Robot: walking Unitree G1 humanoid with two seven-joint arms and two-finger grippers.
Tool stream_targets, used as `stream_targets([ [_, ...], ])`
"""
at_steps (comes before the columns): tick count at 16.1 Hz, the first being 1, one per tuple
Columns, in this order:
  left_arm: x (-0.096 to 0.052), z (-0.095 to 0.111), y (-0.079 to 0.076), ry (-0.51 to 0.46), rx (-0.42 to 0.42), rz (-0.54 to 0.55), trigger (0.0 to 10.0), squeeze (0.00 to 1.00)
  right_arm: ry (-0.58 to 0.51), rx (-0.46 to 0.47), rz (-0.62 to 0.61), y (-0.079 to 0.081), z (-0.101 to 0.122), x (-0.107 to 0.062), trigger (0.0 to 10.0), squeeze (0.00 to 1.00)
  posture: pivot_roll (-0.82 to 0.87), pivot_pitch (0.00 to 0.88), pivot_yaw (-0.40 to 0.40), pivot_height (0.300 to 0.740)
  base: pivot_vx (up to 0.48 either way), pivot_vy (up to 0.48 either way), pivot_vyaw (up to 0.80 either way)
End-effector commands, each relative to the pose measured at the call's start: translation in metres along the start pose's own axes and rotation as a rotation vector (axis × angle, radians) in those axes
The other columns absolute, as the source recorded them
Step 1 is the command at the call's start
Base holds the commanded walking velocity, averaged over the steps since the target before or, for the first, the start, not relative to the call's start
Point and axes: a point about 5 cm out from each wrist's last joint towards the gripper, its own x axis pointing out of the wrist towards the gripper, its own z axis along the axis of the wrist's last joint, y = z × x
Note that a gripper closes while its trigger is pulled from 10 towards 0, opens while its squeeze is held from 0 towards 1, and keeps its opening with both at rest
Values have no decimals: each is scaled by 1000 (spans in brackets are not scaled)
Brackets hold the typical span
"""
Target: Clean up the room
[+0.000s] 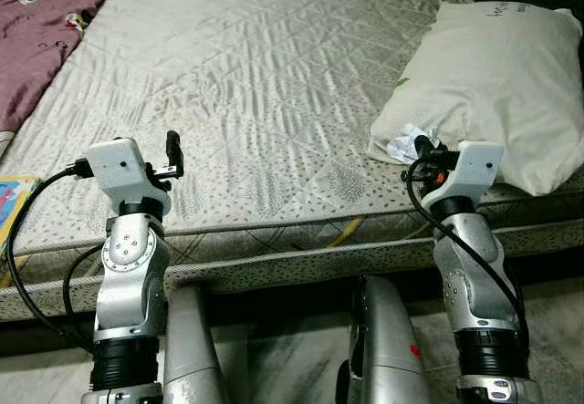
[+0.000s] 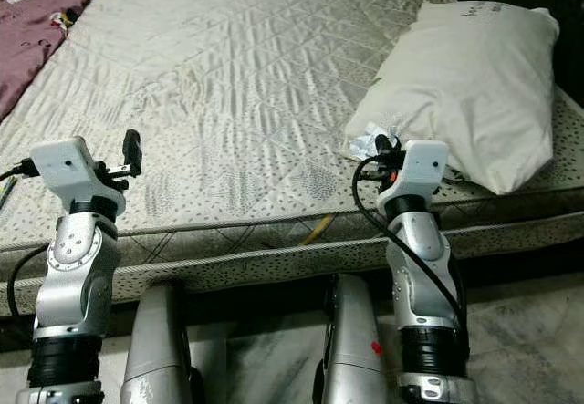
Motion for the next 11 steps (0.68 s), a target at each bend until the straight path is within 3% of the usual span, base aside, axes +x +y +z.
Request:
stream_targets([
  [1,2,-1,7,3,10,23,10000,0,-24,24,10,6,7,2,10000,0,-137,0,28,487,0,0,0],
  [8,-2,-3,11,0,11,43,10000,0,-62,81,72,27,18,12,10000,0,-125,0,21,487,0,0,0],
  [11,-4,-10,11,31,19,37,10000,0,-80,102,84,34,22,13,10000,0,-137,0,43,521,0,0,0],
])
